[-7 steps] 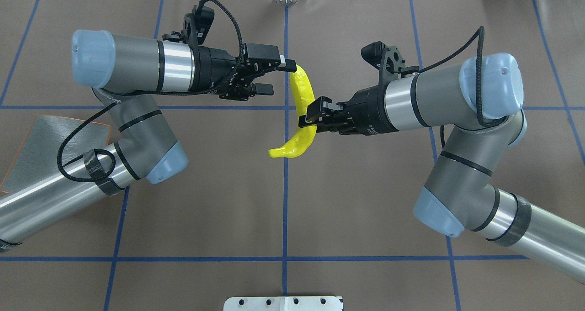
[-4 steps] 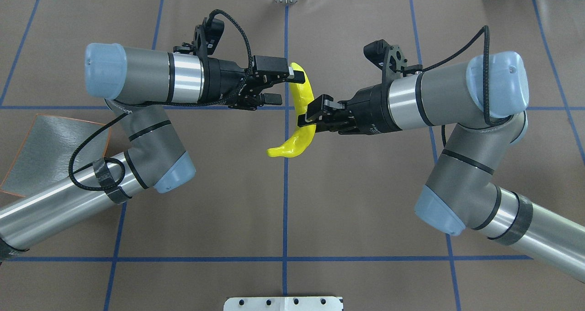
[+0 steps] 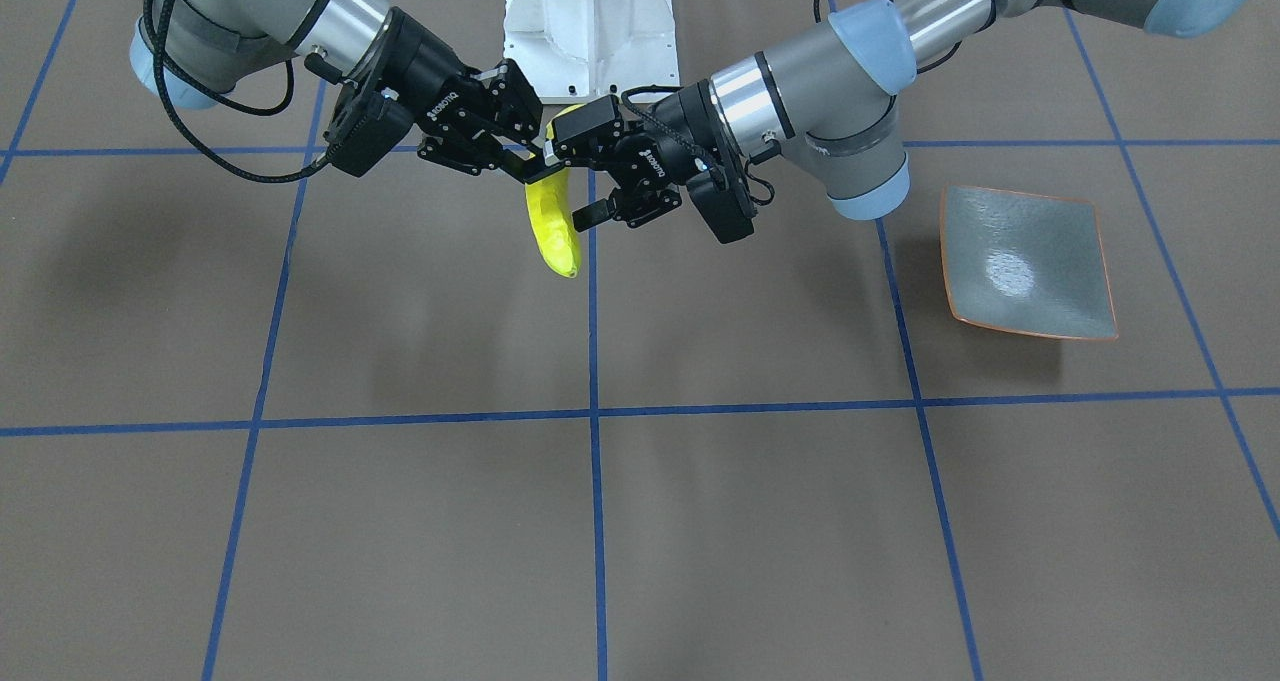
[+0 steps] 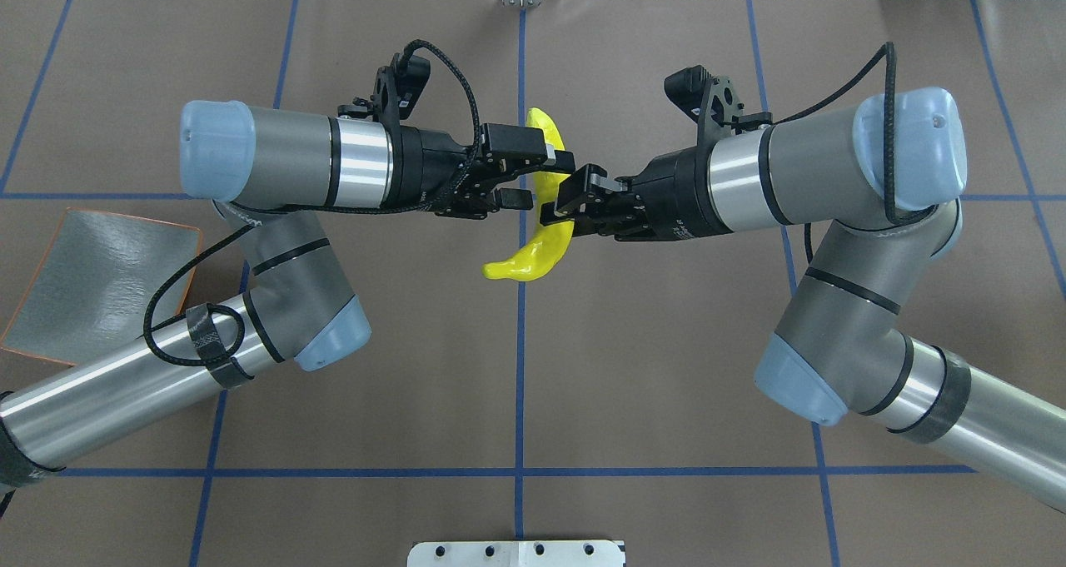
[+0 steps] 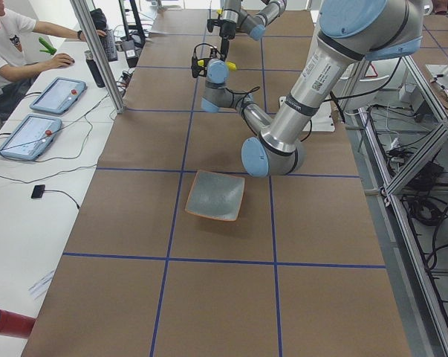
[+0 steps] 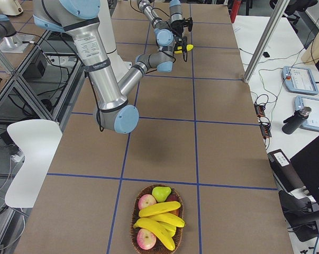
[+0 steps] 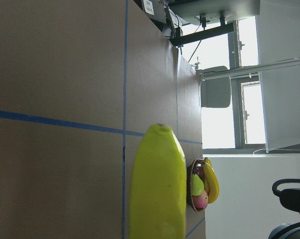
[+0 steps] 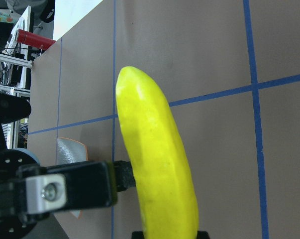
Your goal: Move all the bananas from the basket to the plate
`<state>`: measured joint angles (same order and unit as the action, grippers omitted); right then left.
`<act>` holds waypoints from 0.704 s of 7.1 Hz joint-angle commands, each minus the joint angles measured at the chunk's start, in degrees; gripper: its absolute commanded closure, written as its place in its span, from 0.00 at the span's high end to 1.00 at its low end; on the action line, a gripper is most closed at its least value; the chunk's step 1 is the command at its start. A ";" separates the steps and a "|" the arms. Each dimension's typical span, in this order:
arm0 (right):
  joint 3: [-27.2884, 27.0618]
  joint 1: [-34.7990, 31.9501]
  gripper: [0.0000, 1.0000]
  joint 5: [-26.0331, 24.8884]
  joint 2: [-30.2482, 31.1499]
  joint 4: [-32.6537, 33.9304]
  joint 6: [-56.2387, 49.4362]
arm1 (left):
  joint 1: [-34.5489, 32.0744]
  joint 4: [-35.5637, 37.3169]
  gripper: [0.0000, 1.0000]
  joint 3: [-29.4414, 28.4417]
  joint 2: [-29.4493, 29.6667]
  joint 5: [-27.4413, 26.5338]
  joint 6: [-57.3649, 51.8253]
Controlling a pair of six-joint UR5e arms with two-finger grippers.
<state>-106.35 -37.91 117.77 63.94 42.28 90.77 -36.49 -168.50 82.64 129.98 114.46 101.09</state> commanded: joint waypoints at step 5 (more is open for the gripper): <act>-0.09 -0.23 0.99 0.09 0.31 -0.18 -0.33 | 0.81 0.01 0.00 0.24 0.01 -0.82 0.16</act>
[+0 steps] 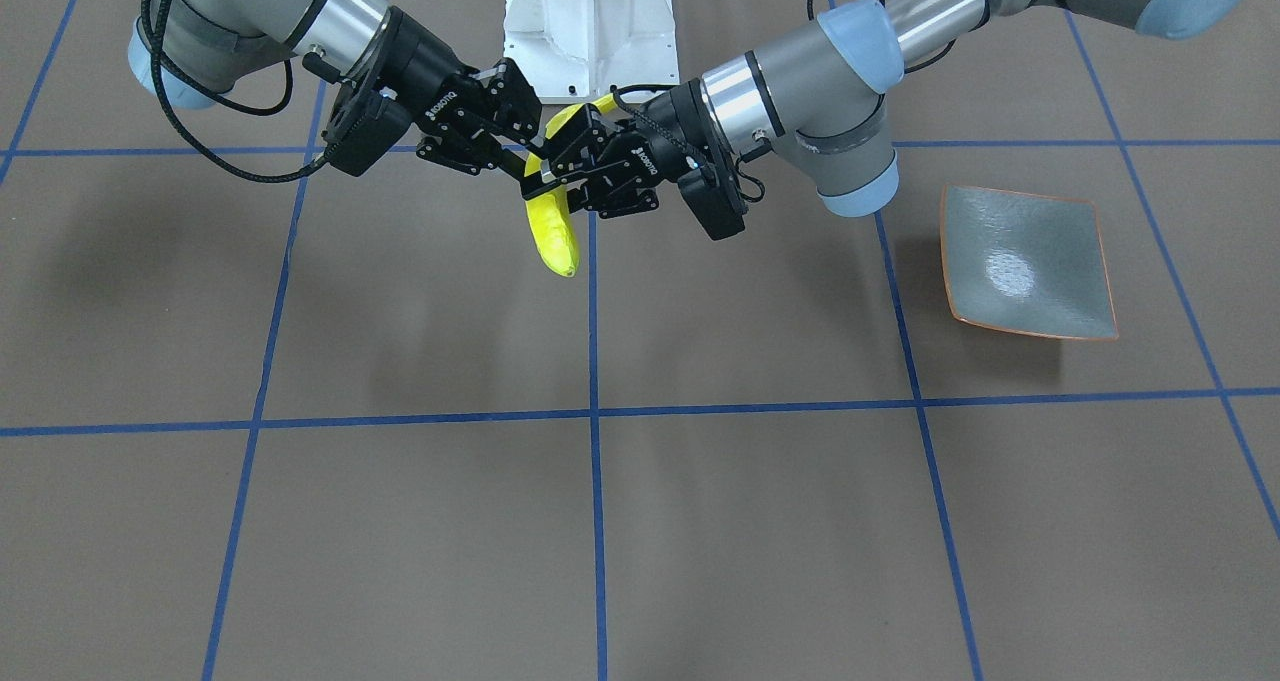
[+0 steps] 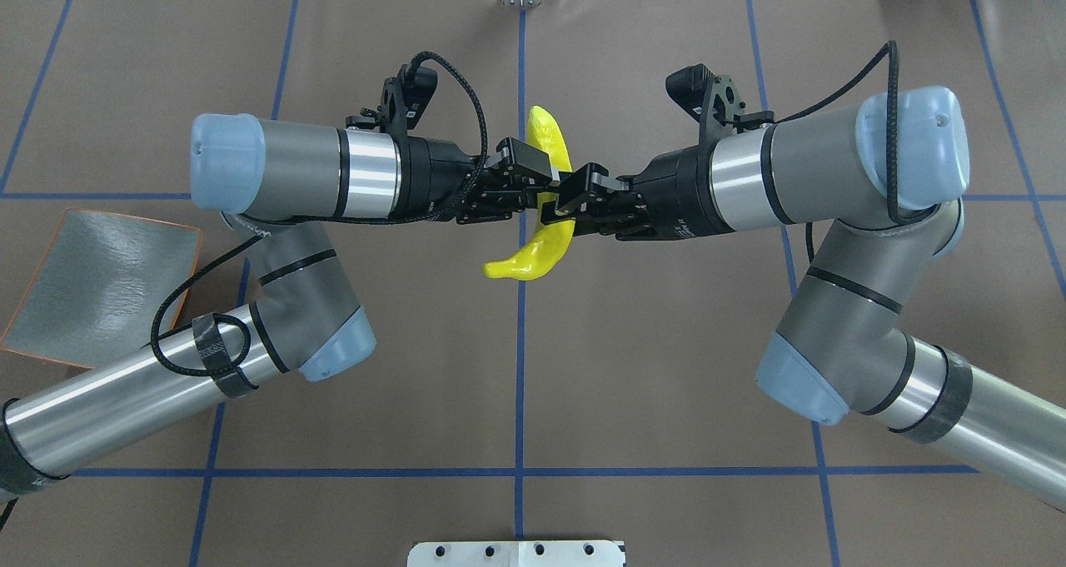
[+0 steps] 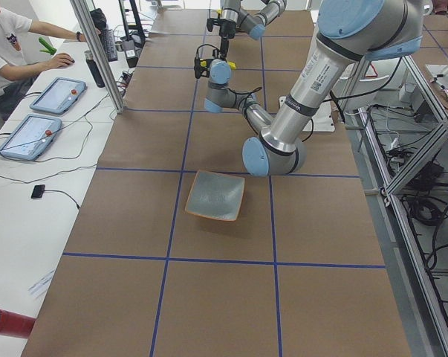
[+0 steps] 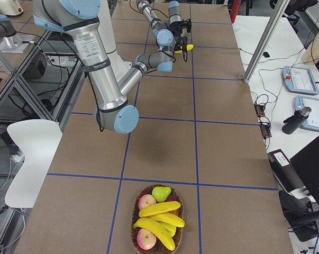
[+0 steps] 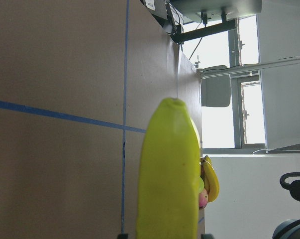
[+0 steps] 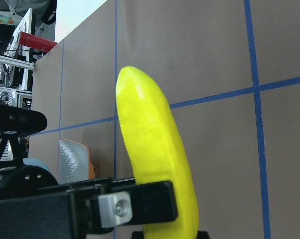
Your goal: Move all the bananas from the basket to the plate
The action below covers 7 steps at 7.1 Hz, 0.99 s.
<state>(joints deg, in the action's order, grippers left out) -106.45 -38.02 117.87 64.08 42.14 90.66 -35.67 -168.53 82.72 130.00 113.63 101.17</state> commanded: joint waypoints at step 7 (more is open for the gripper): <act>3.60 -16.63 1.00 10.37 19.13 -14.02 -1.18 | -16.04 2.58 0.00 0.60 -17.62 15.07 -5.50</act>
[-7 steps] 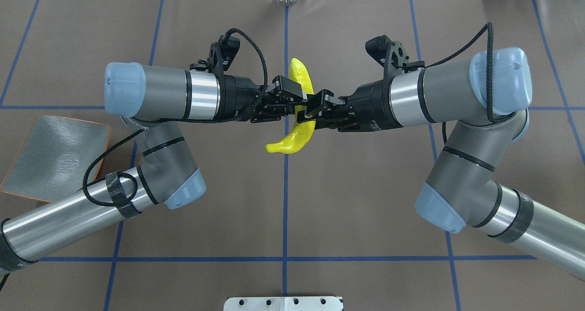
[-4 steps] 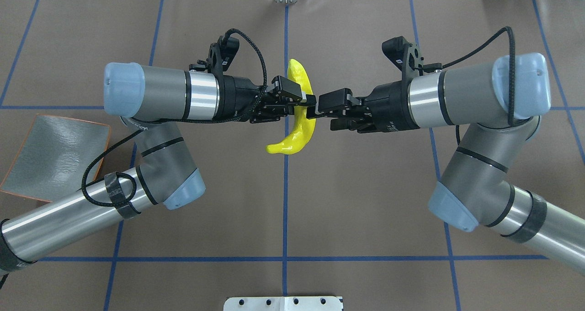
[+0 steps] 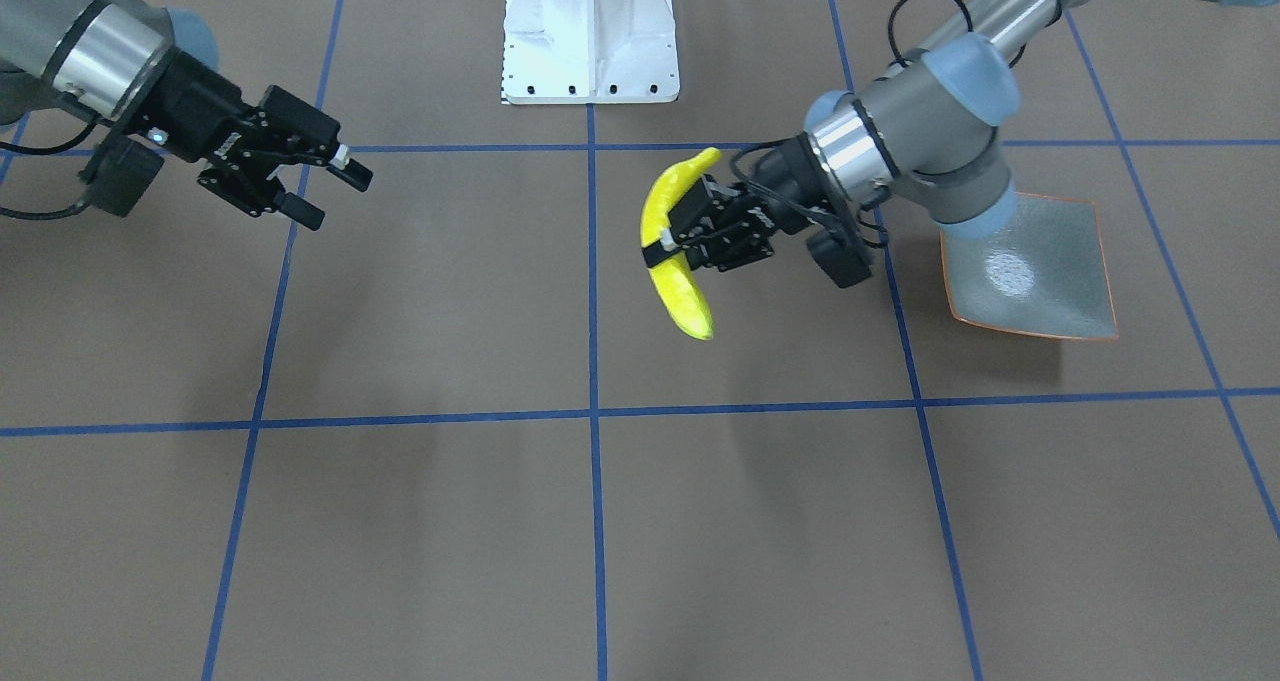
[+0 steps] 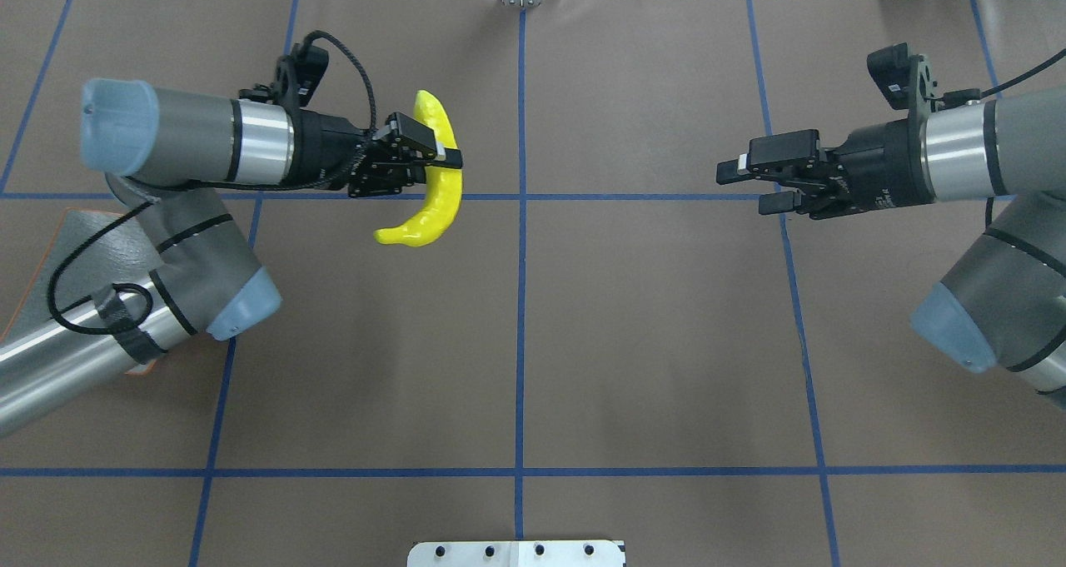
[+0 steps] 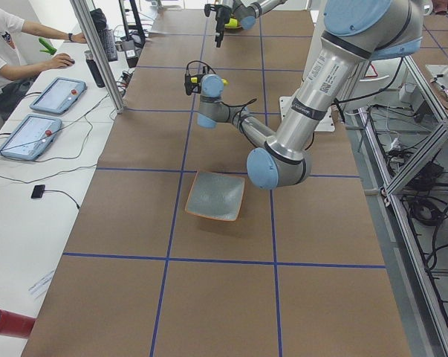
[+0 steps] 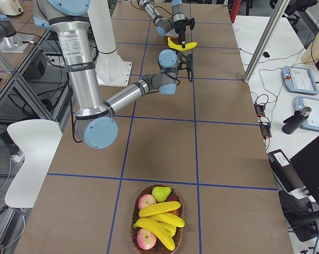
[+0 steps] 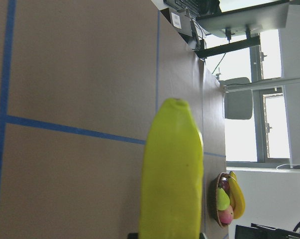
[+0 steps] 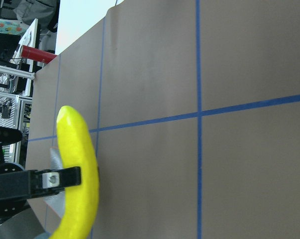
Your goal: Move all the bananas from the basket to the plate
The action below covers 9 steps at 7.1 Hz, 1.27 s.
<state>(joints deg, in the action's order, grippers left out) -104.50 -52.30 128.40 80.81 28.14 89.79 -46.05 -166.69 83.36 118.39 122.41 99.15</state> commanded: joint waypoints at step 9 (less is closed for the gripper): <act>8.00 -3.86 1.00 -1.83 4.80 -0.19 -5.15 | -13.63 8.66 0.00 -0.56 -31.55 9.79 -39.12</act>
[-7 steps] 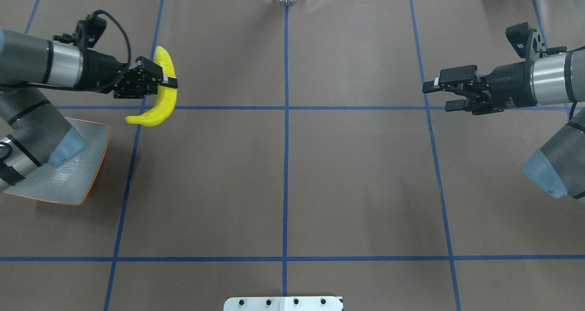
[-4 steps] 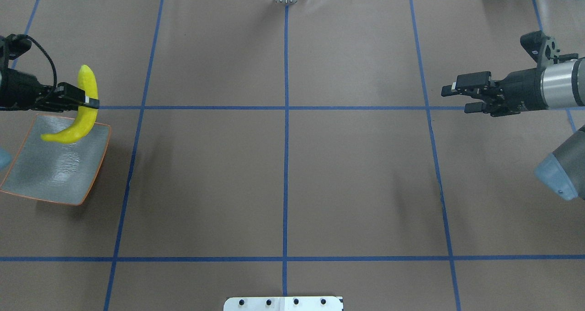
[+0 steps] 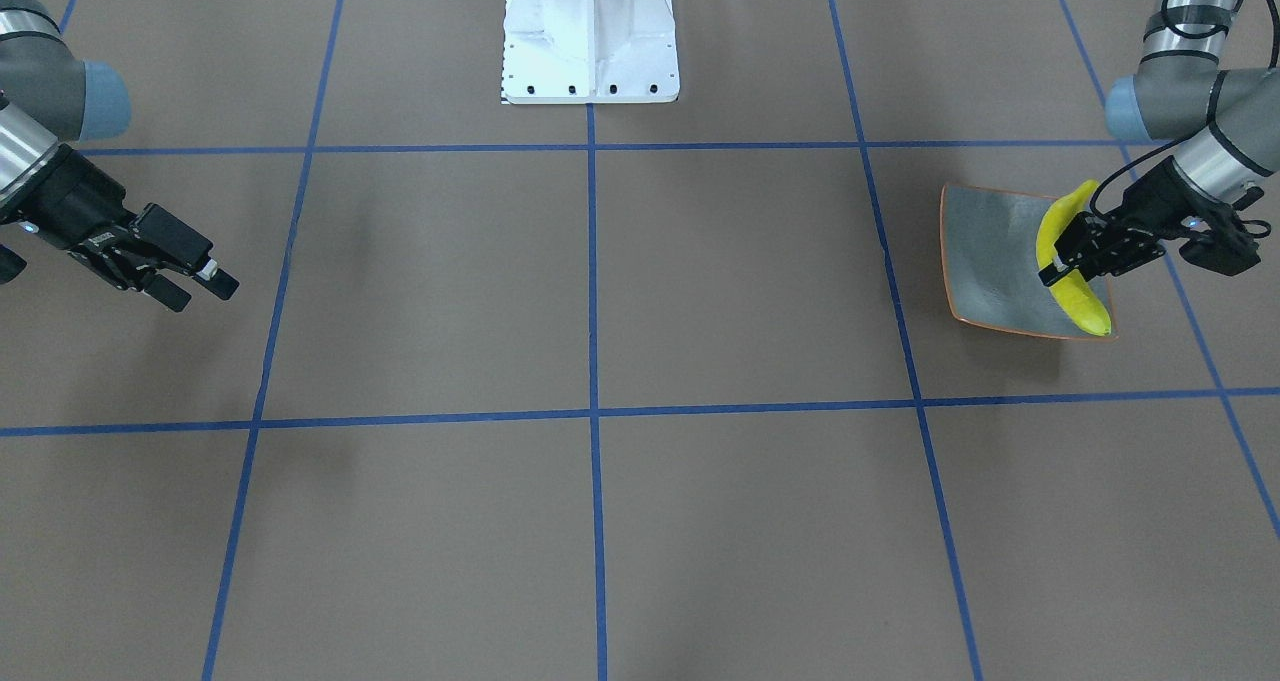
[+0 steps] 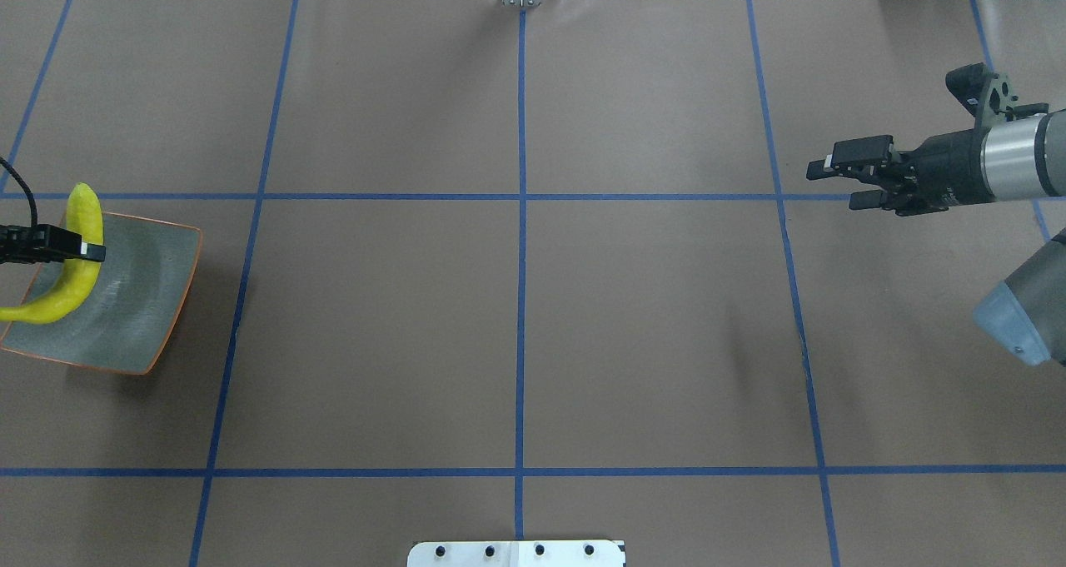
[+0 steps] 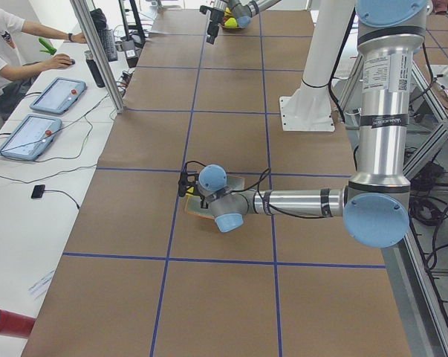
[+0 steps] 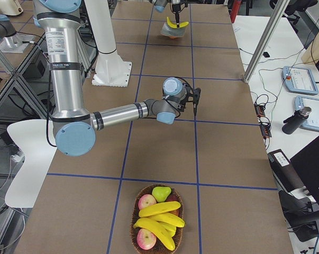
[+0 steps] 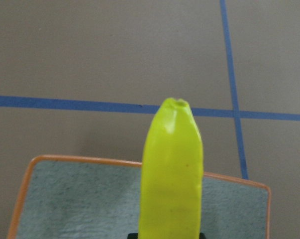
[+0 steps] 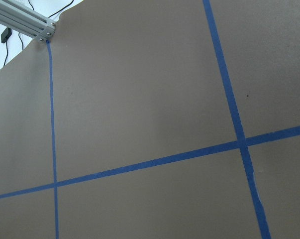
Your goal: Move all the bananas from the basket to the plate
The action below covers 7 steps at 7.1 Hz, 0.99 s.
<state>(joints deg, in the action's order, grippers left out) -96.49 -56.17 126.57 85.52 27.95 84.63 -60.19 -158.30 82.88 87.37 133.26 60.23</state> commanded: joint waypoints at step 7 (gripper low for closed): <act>-0.71 -0.17 1.00 0.08 0.17 -0.09 0.19 | 0.95 1.33 0.15 0.09 -0.27 -1.16 -0.02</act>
<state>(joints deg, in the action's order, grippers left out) -97.16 -56.27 126.64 85.69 27.93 84.81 -59.28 -156.97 82.95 87.07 132.10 60.19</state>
